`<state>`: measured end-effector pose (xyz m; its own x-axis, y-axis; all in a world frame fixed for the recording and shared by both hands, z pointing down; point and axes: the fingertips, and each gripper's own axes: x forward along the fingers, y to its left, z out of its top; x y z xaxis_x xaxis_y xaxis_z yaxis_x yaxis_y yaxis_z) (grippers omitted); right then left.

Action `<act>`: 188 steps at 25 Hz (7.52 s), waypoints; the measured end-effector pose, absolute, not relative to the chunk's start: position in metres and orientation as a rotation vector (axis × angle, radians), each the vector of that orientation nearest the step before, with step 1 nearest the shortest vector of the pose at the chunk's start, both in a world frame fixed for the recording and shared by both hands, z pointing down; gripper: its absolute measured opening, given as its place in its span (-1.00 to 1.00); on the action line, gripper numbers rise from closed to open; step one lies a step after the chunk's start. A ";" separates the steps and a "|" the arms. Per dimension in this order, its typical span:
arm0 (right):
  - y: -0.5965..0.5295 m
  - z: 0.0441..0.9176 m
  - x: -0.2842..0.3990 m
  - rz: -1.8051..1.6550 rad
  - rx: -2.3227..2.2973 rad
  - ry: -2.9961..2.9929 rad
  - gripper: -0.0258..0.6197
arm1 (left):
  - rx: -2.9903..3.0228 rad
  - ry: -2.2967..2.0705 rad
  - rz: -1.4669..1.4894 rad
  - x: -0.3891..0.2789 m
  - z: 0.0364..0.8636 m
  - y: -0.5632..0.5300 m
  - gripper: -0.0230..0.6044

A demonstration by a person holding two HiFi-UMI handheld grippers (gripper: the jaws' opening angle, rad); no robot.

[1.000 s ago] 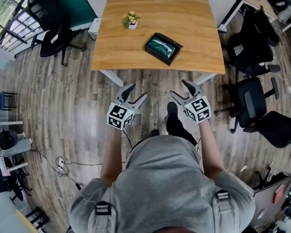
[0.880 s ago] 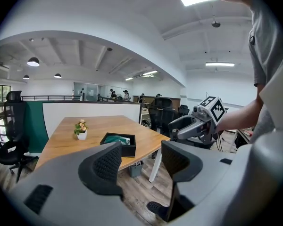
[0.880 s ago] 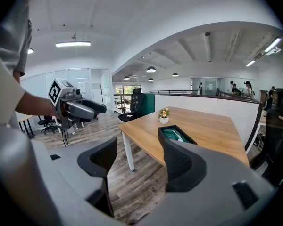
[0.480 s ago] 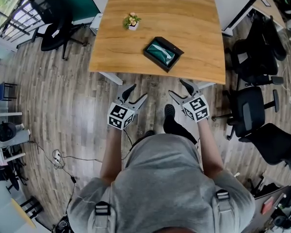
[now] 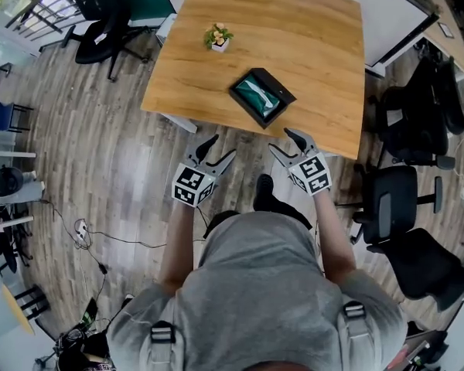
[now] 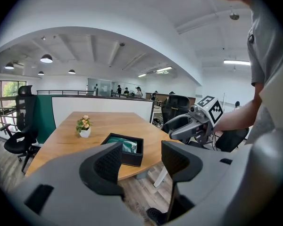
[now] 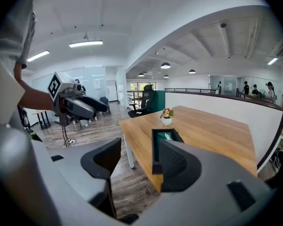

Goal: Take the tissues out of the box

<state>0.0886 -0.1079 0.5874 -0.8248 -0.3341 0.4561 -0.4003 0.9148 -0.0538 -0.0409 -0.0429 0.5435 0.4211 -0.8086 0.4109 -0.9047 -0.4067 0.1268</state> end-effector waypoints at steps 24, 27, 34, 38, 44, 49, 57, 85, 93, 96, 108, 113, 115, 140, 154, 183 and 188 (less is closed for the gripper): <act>-0.172 0.607 0.064 0.157 0.304 -2.649 -0.16 | 2.208 -1.638 0.397 -0.043 0.555 -0.084 -0.07; -0.175 0.611 0.056 0.168 0.304 -2.635 -0.16 | 2.207 -1.628 0.396 -0.054 0.558 -0.092 -0.07; -0.204 0.623 0.031 0.222 0.347 -2.598 -0.17 | 2.272 -1.541 0.416 -0.077 0.560 -0.140 -0.07; -0.226 0.641 0.020 0.266 0.390 -2.546 -0.17 | 2.303 -1.451 0.436 -0.090 0.567 -0.168 -0.07; -0.256 0.668 -0.001 0.306 0.436 -2.478 -0.17 | 2.325 -1.329 0.467 -0.114 0.589 -0.203 -0.07; -0.267 0.693 -0.011 0.303 0.449 -2.399 -0.17 | 2.347 -1.232 0.491 -0.123 0.610 -0.226 -0.07; -0.282 0.720 -0.030 0.356 0.464 -2.304 -0.16 | 2.381 -1.131 0.519 -0.138 0.624 -0.255 -0.07; -0.281 0.763 -0.043 0.284 0.457 -2.058 -0.88 | 2.399 -1.029 0.594 -0.168 0.644 -0.277 -0.07; -0.281 0.754 -0.040 0.276 0.475 -2.087 -0.90 | 2.418 -1.006 0.591 -0.166 0.643 -0.278 -0.08; -0.281 0.753 -0.042 0.263 0.475 -2.092 -0.90 | 2.423 -1.004 0.594 -0.166 0.643 -0.277 -0.08; -0.275 0.739 -0.041 0.216 0.476 -2.094 -0.90 | 2.448 -1.010 0.593 -0.153 0.633 -0.269 -0.08; -0.274 0.730 -0.040 0.196 0.471 -2.105 -0.90 | 2.453 -1.033 0.594 -0.147 0.627 -0.265 -0.09; -0.273 0.728 -0.040 0.185 0.473 -2.104 -0.90 | 2.454 -1.042 0.596 -0.145 0.625 -0.261 -0.09; -0.263 0.674 -0.032 0.070 0.515 -2.191 -0.90 | 2.452 -1.188 0.568 -0.126 0.586 -0.223 -0.09; -0.253 0.644 -0.019 -0.011 0.509 -2.246 -0.91 | 2.452 -1.261 0.613 -0.106 0.567 -0.189 -0.10; -0.212 0.611 0.062 -0.017 0.568 -2.379 -0.91 | 2.357 -1.461 0.610 -0.054 0.560 -0.116 -0.10; -0.204 0.609 0.073 -0.056 0.554 -2.372 -0.91 | 2.349 -1.471 0.604 -0.042 0.561 -0.110 -0.10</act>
<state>0.0729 -0.2043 0.6089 -0.6708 -0.4046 0.6215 -0.3751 0.9081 0.1863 -0.0415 -0.1102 0.5608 0.3862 -0.7752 0.5000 -0.9029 -0.4286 0.0330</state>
